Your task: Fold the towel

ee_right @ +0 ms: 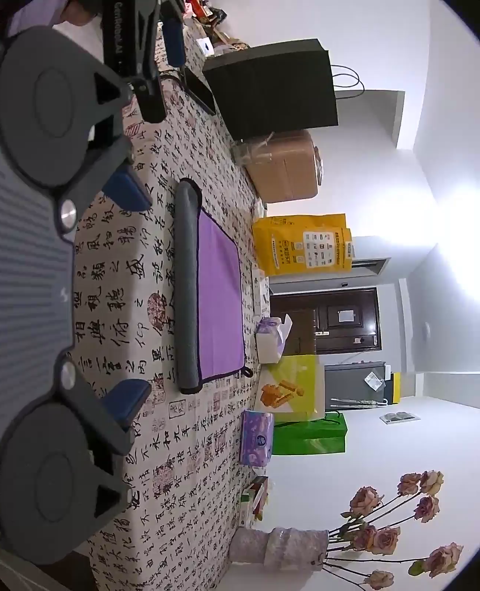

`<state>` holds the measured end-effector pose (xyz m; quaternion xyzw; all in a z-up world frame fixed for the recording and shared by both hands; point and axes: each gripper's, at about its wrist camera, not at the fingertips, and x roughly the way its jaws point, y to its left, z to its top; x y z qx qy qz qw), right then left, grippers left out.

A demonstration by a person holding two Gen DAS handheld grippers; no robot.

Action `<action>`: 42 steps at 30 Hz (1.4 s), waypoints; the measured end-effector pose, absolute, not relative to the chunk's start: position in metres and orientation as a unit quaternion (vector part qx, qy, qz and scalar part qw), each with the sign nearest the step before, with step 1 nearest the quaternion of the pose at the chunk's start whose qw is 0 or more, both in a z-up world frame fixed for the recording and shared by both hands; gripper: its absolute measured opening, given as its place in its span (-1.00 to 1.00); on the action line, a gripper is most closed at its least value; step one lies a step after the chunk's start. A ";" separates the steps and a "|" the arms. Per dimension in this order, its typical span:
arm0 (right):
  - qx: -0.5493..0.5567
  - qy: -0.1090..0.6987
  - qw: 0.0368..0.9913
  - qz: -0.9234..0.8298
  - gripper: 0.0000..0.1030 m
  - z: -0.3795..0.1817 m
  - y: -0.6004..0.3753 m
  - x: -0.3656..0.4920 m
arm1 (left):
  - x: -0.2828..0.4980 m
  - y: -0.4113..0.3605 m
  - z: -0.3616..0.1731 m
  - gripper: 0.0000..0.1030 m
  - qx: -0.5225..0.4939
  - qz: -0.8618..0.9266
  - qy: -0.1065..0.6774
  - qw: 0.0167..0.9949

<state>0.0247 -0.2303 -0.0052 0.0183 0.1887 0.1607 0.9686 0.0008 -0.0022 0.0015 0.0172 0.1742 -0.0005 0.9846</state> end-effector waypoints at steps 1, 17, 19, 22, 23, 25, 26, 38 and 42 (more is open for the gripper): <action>0.018 0.191 0.968 0.159 0.90 -0.007 -0.229 0.027 | 0.000 -0.002 0.001 1.00 0.017 0.000 0.174 0.985; 0.019 0.192 0.968 0.158 0.90 -0.007 -0.228 0.027 | 0.000 -0.003 0.001 1.00 0.018 -0.002 0.175 0.984; 0.020 0.192 0.968 0.158 0.90 -0.007 -0.228 0.027 | 0.000 -0.003 0.001 1.00 0.018 -0.002 0.175 0.984; 0.019 0.192 0.968 0.159 0.89 -0.007 -0.228 0.027 | 0.000 -0.002 0.001 1.00 0.018 -0.002 0.175 0.984; 0.019 0.192 0.968 0.159 0.90 -0.007 -0.228 0.027 | 0.000 -0.003 0.001 1.00 0.018 -0.002 0.176 0.984; 0.019 0.192 0.968 0.157 0.89 -0.007 -0.228 0.027 | 0.000 -0.003 0.001 1.00 0.018 -0.002 0.175 0.984; 0.019 0.192 0.969 0.157 0.90 -0.007 -0.228 0.027 | 0.000 -0.003 0.000 1.00 0.018 -0.002 0.176 0.984; 0.022 0.193 0.968 0.157 0.90 -0.007 -0.229 0.027 | 0.000 -0.002 0.001 1.00 0.018 -0.002 0.176 0.984; 0.020 0.191 0.969 0.159 0.90 -0.007 -0.228 0.027 | 0.000 -0.002 0.001 1.00 0.018 -0.002 0.176 0.984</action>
